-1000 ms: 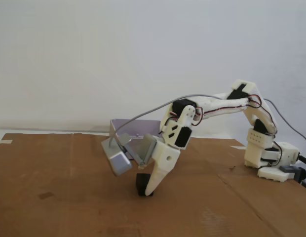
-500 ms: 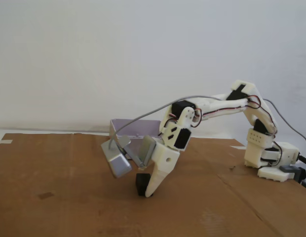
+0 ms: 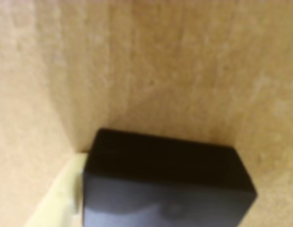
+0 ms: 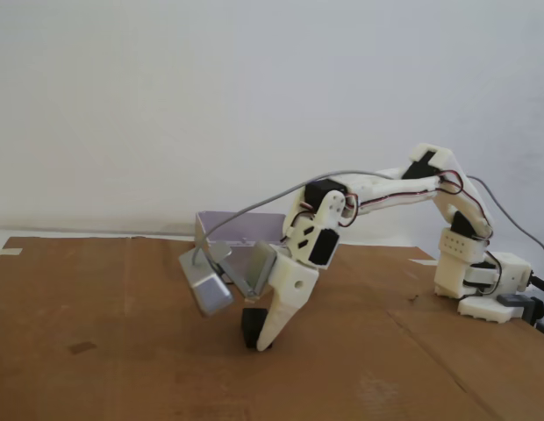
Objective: Grasp a block and put it in the box.
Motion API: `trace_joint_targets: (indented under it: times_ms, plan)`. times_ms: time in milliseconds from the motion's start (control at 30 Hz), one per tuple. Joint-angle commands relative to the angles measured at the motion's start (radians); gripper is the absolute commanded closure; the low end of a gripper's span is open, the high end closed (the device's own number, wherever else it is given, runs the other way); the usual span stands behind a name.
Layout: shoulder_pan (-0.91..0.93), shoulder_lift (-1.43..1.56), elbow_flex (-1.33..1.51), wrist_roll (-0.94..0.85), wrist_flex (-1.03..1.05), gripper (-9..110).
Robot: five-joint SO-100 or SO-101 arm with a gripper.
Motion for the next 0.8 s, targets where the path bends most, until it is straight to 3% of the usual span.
trace_joint_targets:
  times_ms: [0,533,767]
  plan:
    - [0.009,0.034,-0.098,-0.005,-0.028,48]
    - [0.009,0.025,-0.098,-0.006,-0.028,49]
    - [0.009,0.032,-0.091,-0.003,-0.011,70]
